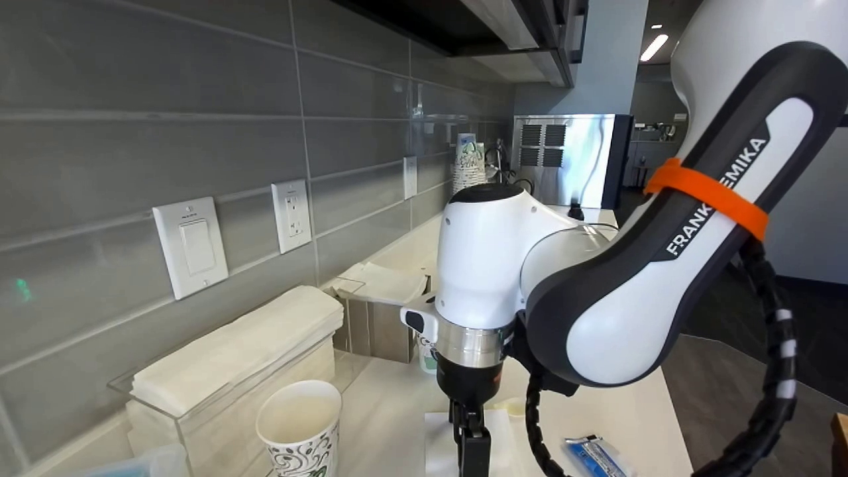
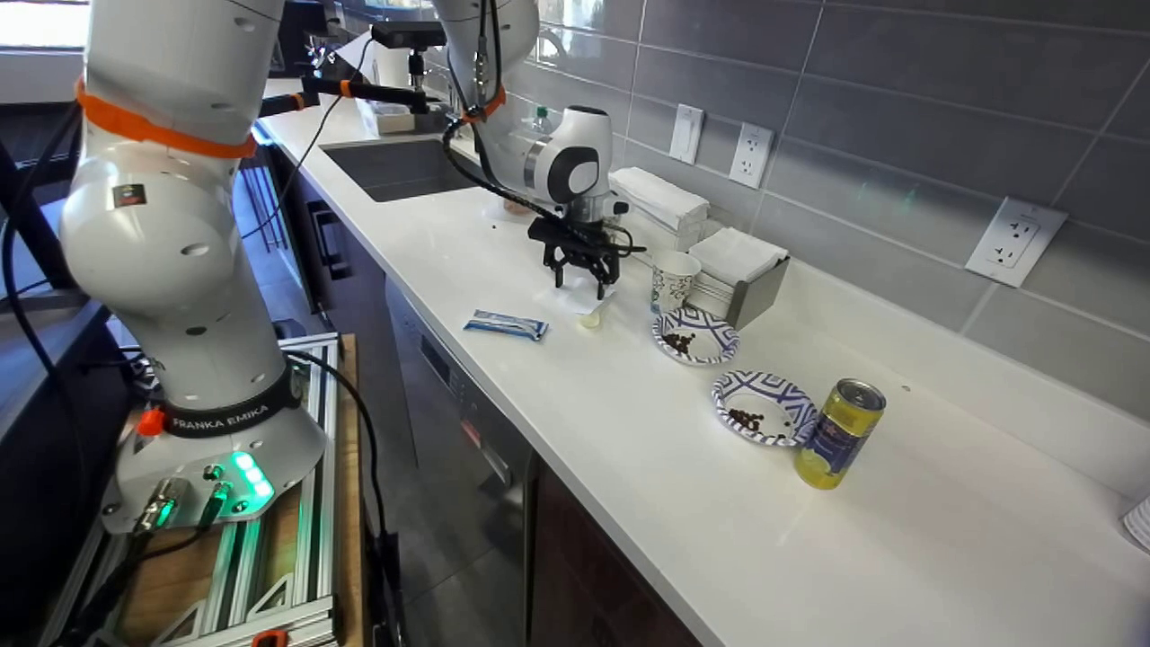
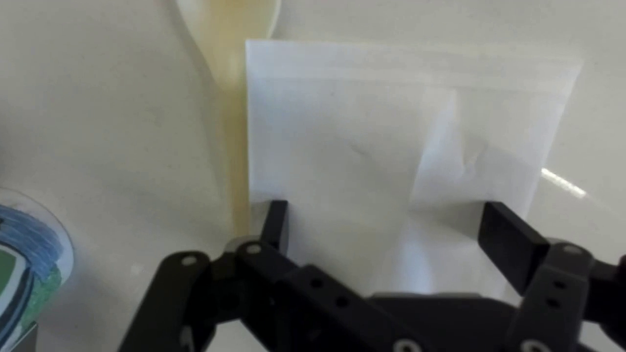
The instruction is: Put one paper towel on the counter, then place the white spoon on it
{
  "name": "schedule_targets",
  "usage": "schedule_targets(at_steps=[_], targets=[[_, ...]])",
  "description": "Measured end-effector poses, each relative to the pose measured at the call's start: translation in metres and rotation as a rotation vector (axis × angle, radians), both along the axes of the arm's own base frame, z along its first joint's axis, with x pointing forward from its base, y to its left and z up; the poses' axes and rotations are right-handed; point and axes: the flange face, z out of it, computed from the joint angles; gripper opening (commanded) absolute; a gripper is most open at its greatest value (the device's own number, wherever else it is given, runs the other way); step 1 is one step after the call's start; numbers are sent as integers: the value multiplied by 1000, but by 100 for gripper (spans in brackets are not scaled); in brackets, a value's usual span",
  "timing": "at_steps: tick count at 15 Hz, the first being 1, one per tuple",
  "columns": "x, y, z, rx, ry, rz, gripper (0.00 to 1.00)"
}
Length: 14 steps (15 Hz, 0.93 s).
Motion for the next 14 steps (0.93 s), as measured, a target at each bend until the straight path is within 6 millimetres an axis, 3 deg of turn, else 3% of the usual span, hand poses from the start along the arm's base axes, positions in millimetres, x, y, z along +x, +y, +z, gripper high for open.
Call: schedule_targets(at_steps=[10,14], targets=[[-9,22,0,12,5,38,100],[-5,16,21,15,-19,29,100]])
